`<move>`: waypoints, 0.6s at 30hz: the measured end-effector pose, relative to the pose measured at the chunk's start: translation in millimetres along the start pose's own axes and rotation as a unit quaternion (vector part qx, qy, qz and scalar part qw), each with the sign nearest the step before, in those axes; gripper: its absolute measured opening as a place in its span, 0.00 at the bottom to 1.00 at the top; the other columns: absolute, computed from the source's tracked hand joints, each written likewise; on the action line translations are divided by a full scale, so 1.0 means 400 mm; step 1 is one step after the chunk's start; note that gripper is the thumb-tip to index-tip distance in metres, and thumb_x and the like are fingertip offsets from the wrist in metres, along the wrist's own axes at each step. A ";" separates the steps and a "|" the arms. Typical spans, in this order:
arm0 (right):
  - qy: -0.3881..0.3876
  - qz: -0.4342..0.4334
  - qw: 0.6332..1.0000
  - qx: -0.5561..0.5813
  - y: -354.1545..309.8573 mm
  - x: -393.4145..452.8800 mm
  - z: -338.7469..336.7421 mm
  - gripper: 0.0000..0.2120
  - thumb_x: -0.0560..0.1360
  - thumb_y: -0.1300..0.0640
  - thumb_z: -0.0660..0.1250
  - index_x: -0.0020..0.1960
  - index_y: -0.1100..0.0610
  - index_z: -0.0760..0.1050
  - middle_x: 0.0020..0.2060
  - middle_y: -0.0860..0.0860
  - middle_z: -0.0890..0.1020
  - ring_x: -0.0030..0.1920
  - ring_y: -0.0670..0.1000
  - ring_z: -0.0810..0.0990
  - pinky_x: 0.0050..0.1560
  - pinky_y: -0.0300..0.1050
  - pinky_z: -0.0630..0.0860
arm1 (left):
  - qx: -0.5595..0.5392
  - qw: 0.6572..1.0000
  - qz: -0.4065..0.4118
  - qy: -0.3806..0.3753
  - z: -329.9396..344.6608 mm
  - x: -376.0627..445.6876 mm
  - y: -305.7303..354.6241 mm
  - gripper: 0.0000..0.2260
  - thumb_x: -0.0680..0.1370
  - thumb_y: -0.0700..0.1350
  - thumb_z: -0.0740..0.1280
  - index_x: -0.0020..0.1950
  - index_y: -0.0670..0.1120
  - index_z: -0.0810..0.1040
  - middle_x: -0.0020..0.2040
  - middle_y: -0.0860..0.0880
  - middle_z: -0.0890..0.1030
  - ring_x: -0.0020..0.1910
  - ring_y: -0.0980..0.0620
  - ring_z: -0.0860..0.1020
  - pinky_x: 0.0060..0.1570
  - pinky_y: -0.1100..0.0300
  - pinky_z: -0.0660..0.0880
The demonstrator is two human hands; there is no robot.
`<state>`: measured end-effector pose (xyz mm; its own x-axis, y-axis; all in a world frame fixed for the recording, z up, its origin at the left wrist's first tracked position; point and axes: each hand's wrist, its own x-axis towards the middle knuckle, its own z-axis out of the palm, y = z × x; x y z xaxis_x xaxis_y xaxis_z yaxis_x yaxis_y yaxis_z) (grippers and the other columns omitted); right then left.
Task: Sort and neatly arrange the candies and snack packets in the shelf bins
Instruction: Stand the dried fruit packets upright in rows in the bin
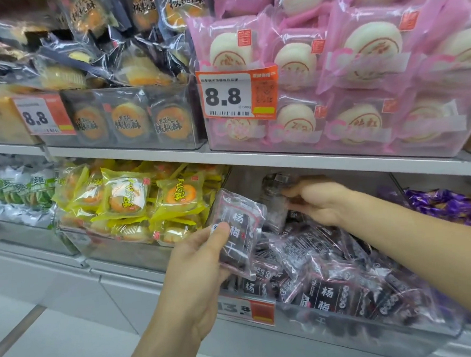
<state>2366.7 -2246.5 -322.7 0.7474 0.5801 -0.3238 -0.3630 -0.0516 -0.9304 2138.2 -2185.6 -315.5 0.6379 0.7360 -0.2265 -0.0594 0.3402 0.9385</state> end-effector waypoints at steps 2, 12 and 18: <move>0.001 0.035 0.998 0.059 -0.001 -0.035 -0.033 0.12 0.78 0.73 0.62 0.59 0.65 0.75 0.56 0.60 0.79 0.52 0.55 0.78 0.44 0.45 0.78 | 0.014 1.000 0.005 -0.011 0.006 -0.005 -0.001 0.11 0.81 0.43 0.64 0.53 0.37 0.81 0.49 0.38 0.85 0.46 0.44 0.82 0.56 0.43 0.79; -0.044 0.004 0.998 0.038 0.029 -0.275 -0.089 0.08 0.74 0.70 0.66 0.43 0.58 0.74 0.38 0.55 0.78 0.37 0.56 0.79 0.46 0.58 0.81 | 0.106 0.993 0.040 0.019 0.020 -0.007 -0.029 0.17 0.84 0.49 0.59 0.47 0.43 0.84 0.43 0.46 0.87 0.47 0.43 0.84 0.56 0.46 0.78; 0.035 -0.524 0.828 -0.196 0.117 -0.376 -0.071 0.18 0.67 0.76 0.74 0.46 0.54 0.82 0.49 0.46 0.86 0.55 0.48 0.84 0.58 0.44 0.78 | 0.053 0.997 0.048 0.007 0.025 -0.001 -0.039 0.14 0.83 0.46 0.60 0.52 0.39 0.80 0.46 0.40 0.85 0.48 0.41 0.84 0.44 0.49 0.83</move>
<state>2253.2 -2359.2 -322.6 0.5725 0.4253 0.7010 0.7043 0.1826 -0.6860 2146.6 -2197.1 -327.4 0.6217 0.7711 -0.1372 -0.0376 0.2044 0.9782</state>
